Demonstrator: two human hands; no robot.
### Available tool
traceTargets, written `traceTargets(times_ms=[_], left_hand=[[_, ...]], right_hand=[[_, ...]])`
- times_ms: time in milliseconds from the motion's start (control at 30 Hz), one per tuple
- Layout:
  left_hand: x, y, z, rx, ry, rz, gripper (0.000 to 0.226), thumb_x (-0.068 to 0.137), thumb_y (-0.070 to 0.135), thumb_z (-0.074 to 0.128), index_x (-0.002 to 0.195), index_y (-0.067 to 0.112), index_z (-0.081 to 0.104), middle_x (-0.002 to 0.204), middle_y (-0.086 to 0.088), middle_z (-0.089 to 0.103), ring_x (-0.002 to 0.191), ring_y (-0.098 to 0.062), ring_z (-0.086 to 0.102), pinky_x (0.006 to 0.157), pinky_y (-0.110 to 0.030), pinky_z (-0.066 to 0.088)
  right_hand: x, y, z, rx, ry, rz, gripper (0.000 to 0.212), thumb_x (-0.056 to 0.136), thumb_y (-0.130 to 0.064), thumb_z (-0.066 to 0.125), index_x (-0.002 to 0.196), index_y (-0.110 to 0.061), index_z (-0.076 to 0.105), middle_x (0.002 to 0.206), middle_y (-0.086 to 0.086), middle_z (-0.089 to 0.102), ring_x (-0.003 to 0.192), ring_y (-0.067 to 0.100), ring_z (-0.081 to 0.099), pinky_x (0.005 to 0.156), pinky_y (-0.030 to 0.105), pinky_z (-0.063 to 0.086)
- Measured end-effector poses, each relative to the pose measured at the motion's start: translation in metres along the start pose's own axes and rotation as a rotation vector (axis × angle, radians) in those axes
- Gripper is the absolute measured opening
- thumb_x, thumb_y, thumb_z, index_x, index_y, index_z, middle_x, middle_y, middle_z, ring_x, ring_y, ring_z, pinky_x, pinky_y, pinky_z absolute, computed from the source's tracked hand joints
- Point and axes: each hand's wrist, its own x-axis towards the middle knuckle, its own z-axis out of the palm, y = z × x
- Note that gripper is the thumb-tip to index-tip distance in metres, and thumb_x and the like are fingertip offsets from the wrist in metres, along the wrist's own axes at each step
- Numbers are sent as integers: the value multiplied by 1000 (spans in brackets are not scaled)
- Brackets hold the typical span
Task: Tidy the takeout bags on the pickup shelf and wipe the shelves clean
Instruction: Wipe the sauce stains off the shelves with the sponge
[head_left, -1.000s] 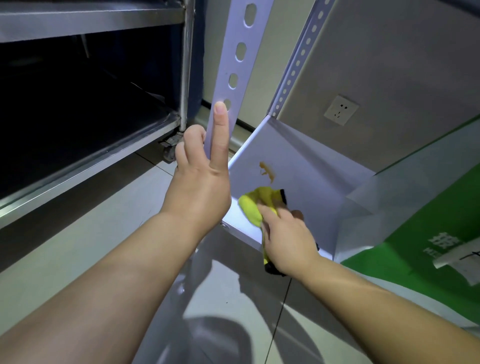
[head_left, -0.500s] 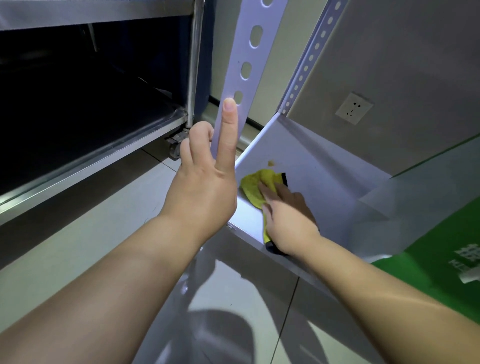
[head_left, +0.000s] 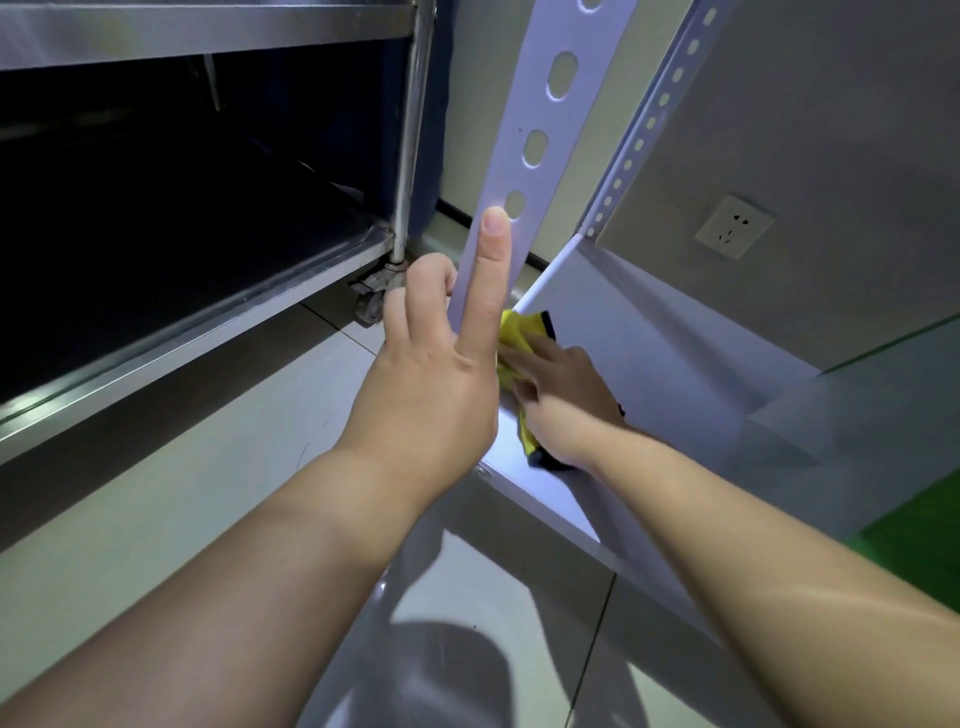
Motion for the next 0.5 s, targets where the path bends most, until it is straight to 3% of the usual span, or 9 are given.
traceTargets(times_ms=[67,133,200,233,333,433,500], left_hand=[[0,-1,-1,5,-4,8,100,79,-2,56,135,14,-25,123,-22,38,87,-28,34,73,-30,40],[1,-1,-4,-27,-23,10,101,79,-3,56,135,18,-26,124,-21,36,88,-29,35,68,-30,39],[1,-1,-5,-28,-27,20,103,80,-3,56,135,18,-29,124,-21,35,91,-31,37,66,-31,40],[0,-1,-4,-23,-22,25,103,79,-3,56,136,18,-28,123,-21,36,91,-32,38,66,-30,39],[1,-1,-4,-33,-16,11,102,78,-4,57,136,17,-25,123,-23,38,92,-33,40,70,-32,39],[1,0,-4,-29,-13,-11,98,79,-3,57,134,18,-22,125,-23,38,94,-34,41,80,-37,42],[0,1,-4,-19,-14,-10,94,80,-2,56,135,16,-18,123,-24,40,91,-34,41,77,-37,42]], right_hand=[[-8,18,-5,-80,13,104,48,93,-20,39,135,-44,38,145,-6,36,108,32,41,85,41,41],[4,41,-15,-165,-8,394,56,91,-14,35,140,-40,31,148,0,29,114,37,37,90,44,36],[21,48,-21,-132,-13,612,54,90,-12,35,140,-33,32,147,3,28,117,38,35,91,44,34],[28,41,-20,-133,-1,626,52,89,-12,37,137,-30,34,144,4,30,115,39,35,88,43,33],[29,-2,-6,-176,-10,347,46,85,-14,43,129,-31,41,134,2,40,103,37,41,73,38,32],[-5,-31,0,-87,-67,-40,24,85,-25,46,107,-34,40,116,3,47,88,37,46,64,36,36],[-31,-27,-6,7,-85,-150,24,91,-31,41,113,-40,37,122,-3,44,86,36,44,66,39,41]])
